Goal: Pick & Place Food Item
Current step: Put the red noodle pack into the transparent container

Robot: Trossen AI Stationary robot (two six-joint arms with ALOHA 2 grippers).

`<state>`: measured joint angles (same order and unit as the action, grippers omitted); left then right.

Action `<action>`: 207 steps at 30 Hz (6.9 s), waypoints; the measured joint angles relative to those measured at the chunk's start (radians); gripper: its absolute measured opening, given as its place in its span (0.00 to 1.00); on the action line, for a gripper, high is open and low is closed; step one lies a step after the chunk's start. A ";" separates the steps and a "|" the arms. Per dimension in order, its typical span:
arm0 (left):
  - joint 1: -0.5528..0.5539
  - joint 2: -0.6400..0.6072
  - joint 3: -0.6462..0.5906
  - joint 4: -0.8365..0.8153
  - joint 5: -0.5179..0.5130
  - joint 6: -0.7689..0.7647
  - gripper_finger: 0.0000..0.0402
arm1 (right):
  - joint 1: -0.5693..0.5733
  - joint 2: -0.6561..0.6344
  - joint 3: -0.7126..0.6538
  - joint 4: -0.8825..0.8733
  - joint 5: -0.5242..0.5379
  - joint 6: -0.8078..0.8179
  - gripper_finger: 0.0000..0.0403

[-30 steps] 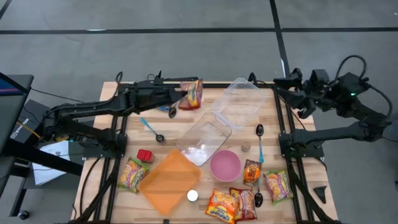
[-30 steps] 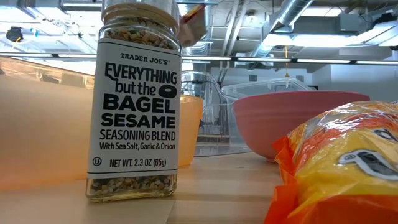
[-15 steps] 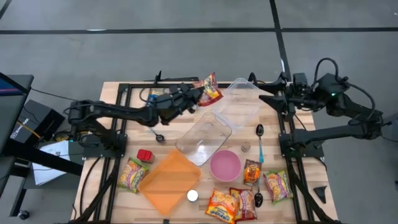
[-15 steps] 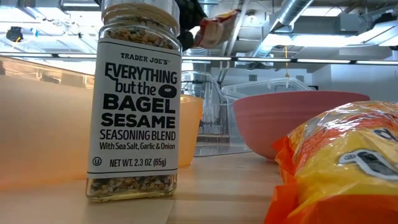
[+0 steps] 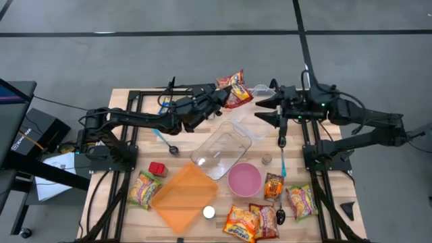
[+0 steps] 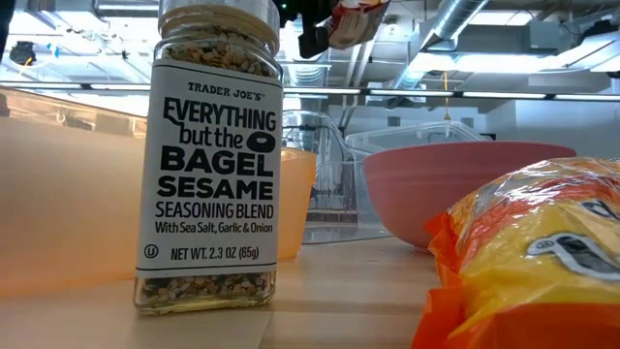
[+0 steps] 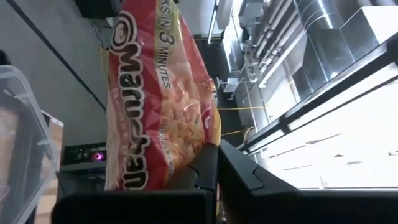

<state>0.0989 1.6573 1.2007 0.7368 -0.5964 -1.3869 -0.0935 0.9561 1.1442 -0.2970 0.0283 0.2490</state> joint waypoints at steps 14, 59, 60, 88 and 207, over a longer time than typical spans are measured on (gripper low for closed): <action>-0.074 -0.003 0.000 -0.048 0.001 0.004 0.00 | 0.009 0.027 0.001 0.027 0.218 -0.087 0.56; -0.100 -0.003 -0.002 0.090 0.105 0.362 0.00 | -0.160 0.061 0.001 -0.033 -0.028 0.529 0.38; -0.100 -0.003 -0.002 0.090 0.107 0.362 0.00 | -0.162 0.061 0.001 -0.028 -0.028 0.528 0.37; -0.099 -0.003 -0.002 0.094 0.116 0.416 0.00 | -0.169 0.081 0.000 -0.035 -0.029 0.501 0.42; -0.189 -0.359 -0.003 -0.364 0.205 1.128 0.42 | -0.701 0.470 -0.103 -0.507 -0.136 -0.206 0.02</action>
<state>-0.0898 1.2987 1.1976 0.3733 -0.3916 -0.2584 -0.7940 1.4265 1.0412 -0.8042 -0.1074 0.0433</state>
